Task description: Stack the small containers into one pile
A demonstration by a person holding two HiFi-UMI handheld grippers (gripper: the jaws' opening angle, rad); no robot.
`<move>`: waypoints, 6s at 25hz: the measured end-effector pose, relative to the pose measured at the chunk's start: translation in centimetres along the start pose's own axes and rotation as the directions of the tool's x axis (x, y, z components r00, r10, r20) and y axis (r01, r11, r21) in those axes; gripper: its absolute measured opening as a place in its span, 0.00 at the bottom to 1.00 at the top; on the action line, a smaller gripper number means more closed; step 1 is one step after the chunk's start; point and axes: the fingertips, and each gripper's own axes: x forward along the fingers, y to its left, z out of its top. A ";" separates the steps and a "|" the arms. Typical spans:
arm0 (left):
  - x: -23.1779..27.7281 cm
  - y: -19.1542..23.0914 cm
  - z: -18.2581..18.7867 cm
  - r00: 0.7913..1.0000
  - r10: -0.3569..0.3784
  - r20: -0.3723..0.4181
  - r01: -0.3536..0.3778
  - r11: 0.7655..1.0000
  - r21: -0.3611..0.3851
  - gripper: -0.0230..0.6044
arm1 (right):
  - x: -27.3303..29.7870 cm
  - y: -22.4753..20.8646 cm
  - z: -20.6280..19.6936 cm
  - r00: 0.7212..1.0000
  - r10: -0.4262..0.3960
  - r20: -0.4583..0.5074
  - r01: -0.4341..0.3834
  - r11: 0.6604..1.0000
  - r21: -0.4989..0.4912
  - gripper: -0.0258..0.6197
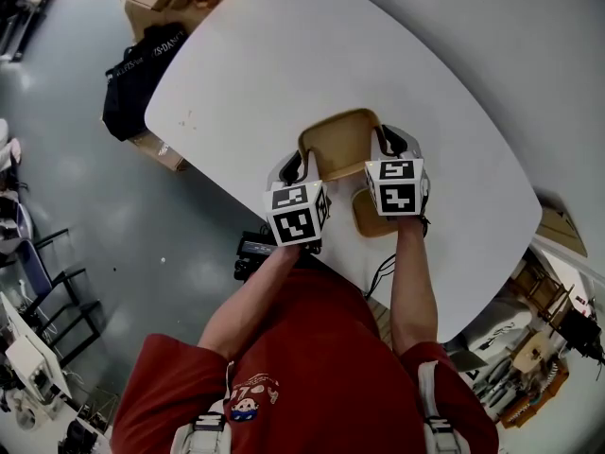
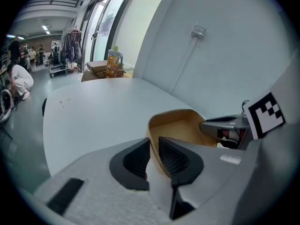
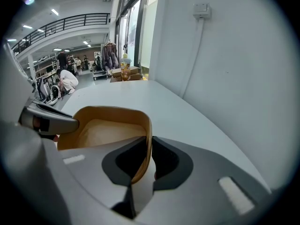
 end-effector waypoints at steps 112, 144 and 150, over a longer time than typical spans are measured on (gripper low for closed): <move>-4.1 -10.3 -11.5 0.989 -0.032 -0.143 0.060 0.980 0.192 0.19 | -9.0 -4.7 -14.0 0.993 -0.102 -0.059 0.108 0.988 0.115 0.13; -2.2 -10.1 -13.3 0.976 -0.052 -0.211 0.085 0.984 0.154 0.32 | -7.9 -4.0 -15.6 0.988 -0.073 -0.133 0.087 0.991 0.100 0.28; -1.9 -10.3 -13.5 0.974 -0.051 -0.219 0.085 0.985 0.151 0.32 | -8.0 -4.1 -15.7 0.988 -0.067 -0.137 0.082 0.991 0.107 0.28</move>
